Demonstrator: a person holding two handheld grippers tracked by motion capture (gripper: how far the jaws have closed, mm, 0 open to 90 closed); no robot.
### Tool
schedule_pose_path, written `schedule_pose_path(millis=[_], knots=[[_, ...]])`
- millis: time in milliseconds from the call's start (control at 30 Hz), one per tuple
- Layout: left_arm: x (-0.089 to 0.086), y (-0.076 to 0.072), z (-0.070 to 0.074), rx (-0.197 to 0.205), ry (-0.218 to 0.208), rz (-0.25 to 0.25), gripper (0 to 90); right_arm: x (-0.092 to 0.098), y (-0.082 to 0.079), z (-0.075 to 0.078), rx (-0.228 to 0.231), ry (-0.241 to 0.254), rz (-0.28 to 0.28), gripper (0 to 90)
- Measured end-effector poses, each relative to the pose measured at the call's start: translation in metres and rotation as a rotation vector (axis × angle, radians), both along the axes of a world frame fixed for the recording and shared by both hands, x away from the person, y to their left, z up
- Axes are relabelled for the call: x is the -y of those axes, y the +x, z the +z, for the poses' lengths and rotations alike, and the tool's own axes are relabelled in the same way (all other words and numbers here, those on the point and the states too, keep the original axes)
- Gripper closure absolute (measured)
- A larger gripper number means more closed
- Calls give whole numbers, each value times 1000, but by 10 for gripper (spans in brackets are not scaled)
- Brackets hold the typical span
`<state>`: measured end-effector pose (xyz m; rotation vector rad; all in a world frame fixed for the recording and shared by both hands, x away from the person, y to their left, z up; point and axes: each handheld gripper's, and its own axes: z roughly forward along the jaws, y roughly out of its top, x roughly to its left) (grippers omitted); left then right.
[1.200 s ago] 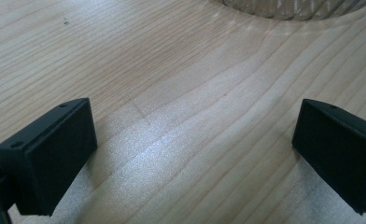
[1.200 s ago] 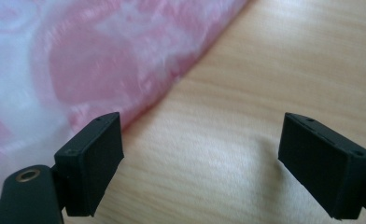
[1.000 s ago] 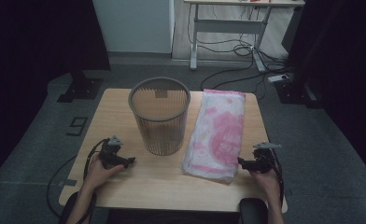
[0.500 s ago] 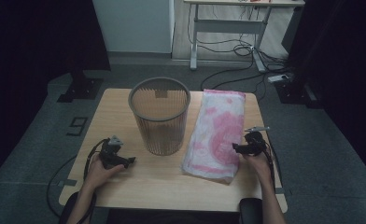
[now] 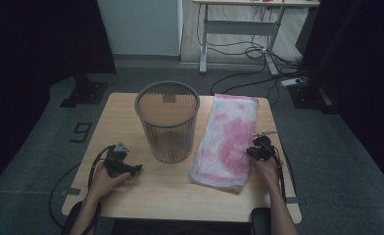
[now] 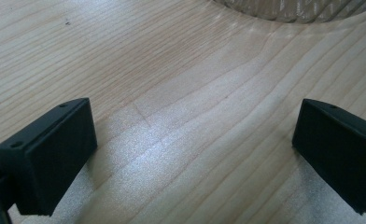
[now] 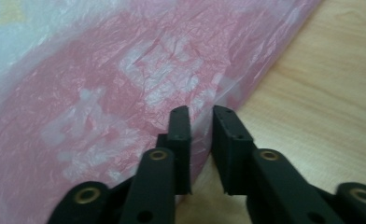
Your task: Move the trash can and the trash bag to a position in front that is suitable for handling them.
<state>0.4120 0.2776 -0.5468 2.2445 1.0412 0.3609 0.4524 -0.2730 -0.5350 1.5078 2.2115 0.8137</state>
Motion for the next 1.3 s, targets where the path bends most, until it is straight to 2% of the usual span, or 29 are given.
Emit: schedule_pose_path(millis=[133,200,400,500,567,600,633,667,733,867,967,1000,1100,1167,1200,1233,1300], knots=[[0,0,0,1,-1,2,0,-4,-15,0,-6,12,22,802],[0,0,0,0,0,2,0,-8,-26,0,1,-9,34,803],[0,0,0,2,2,4,0,-22,-66,0,4,-18,50,803],[1,0,0,1,1,8,0,-28,-87,1,2,-20,81,803],[1,0,0,1,1,8,0,-31,-98,1,0,-31,107,759],[1,0,0,1,1,9,0,-31,-101,2,-3,-41,110,685],[1,0,0,1,1,9,0,-31,-101,2,-3,-41,110,685],[1,0,0,1,0,9,0,-26,-98,8,25,-40,81,535],[1,0,0,1,0,10,0,-17,-88,15,52,-37,34,439],[1,0,0,1,1,10,0,2,-48,23,66,-69,-67,355],[1,0,0,2,1,10,0,11,-19,21,50,-44,-118,356],[1,0,0,2,2,10,0,12,-11,19,35,-28,-134,384],[1,0,0,0,0,11,0,14,3,12,-10,8,-139,606],[1,0,0,0,-1,11,0,14,5,5,-43,-29,-145,752],[1,0,0,0,-1,9,0,15,4,3,-34,-28,-142,826],[0,0,0,0,-1,7,0,16,2,3,-39,-20,-146,854],[0,0,0,-1,-1,3,0,19,-4,4,-36,-41,-147,881]])
